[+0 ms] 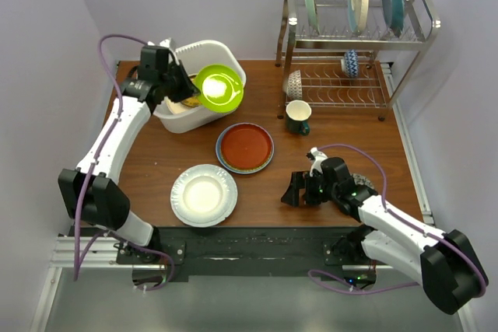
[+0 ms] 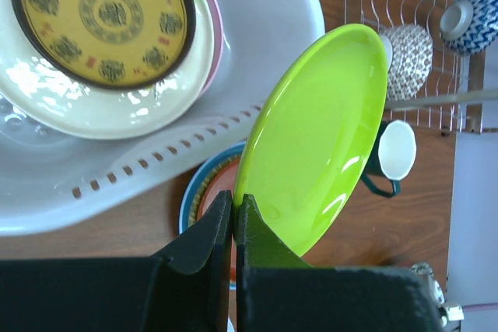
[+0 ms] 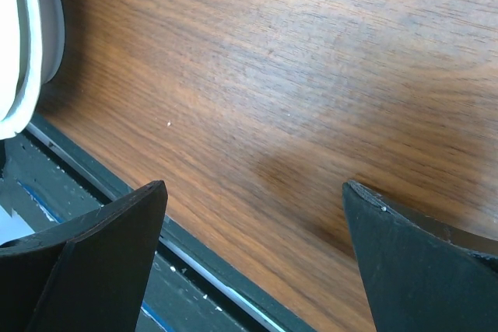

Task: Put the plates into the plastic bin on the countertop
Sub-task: Pick up the plate at the center of the board, then place the plate in the plastic bin.

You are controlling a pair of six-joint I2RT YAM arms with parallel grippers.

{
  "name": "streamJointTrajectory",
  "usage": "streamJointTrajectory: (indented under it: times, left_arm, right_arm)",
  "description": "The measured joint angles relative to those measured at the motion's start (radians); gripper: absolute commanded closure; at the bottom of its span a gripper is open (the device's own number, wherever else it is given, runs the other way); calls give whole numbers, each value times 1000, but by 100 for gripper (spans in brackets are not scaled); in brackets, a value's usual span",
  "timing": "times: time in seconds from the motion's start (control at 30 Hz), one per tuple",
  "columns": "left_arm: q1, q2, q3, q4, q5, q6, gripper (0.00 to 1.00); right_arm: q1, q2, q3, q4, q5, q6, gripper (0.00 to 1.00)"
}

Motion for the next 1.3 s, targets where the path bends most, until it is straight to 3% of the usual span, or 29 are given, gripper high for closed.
streamJointTrajectory:
  times: [0.63,1.3]
  left_arm:
    - [193,218,158,-15,117,10,100]
    - [261,441,235,43,148,-26,100]
  right_arm:
    - [0,3,-11,40,-14,0,1]
    - [0,22,-11,55,-29,0,1]
